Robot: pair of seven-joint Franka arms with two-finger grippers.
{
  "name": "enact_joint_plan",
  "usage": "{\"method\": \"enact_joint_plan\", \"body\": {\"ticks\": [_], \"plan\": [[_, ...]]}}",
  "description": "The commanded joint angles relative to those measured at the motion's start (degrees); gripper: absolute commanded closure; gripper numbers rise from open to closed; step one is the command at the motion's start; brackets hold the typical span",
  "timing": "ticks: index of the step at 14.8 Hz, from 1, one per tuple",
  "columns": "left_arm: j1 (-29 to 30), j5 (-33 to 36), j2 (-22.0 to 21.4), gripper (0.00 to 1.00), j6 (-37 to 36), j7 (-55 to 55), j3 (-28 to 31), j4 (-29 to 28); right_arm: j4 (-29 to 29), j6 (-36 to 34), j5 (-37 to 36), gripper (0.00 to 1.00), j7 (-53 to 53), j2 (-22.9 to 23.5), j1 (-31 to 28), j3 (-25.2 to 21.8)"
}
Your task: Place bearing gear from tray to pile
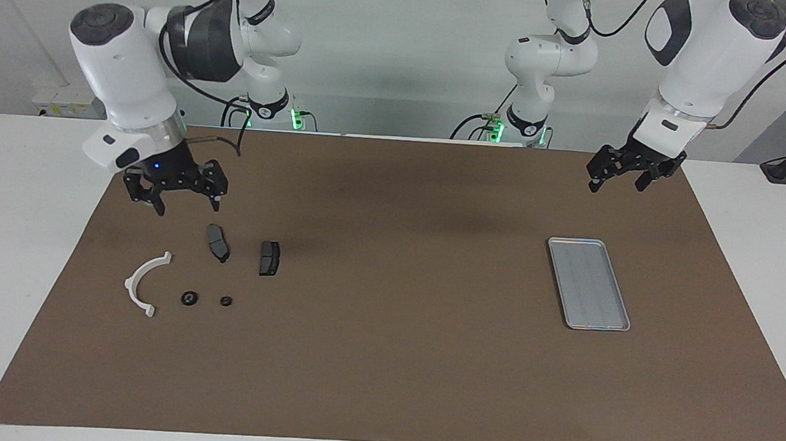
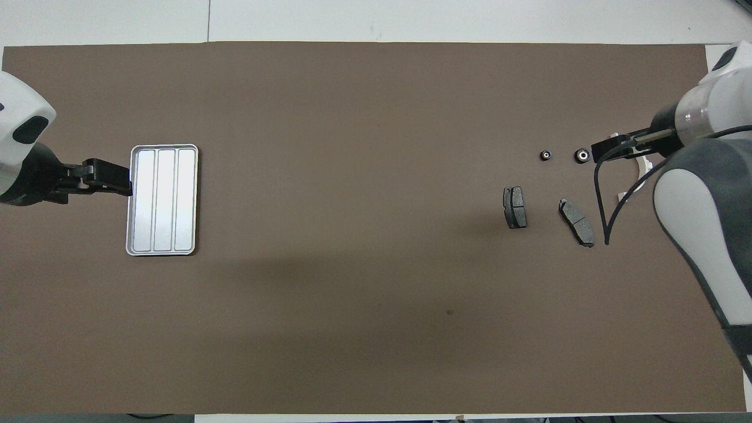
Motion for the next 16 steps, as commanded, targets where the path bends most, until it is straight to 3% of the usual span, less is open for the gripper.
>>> {"method": "enact_joint_plan", "body": {"ticks": [1, 10, 16], "plan": [[0.5, 0.9, -1.2, 0.00, 0.6, 0.4, -0.2, -1.4, 1.2, -4.9, -0.5, 0.00, 2.1, -2.6, -1.0, 0.5], [0.4, 0.9, -1.2, 0.00, 0.9, 0.3, -0.2, -1.4, 1.7, -10.1, 0.2, 0.00, 4.7, -10.2, -0.2, 1.2], [0.4, 1.0, -1.1, 0.00, 0.9, 0.3, -0.2, -1.4, 1.1, -12.4, 0.6, 0.00, 4.1, -10.6, -0.7, -0.1]]}}
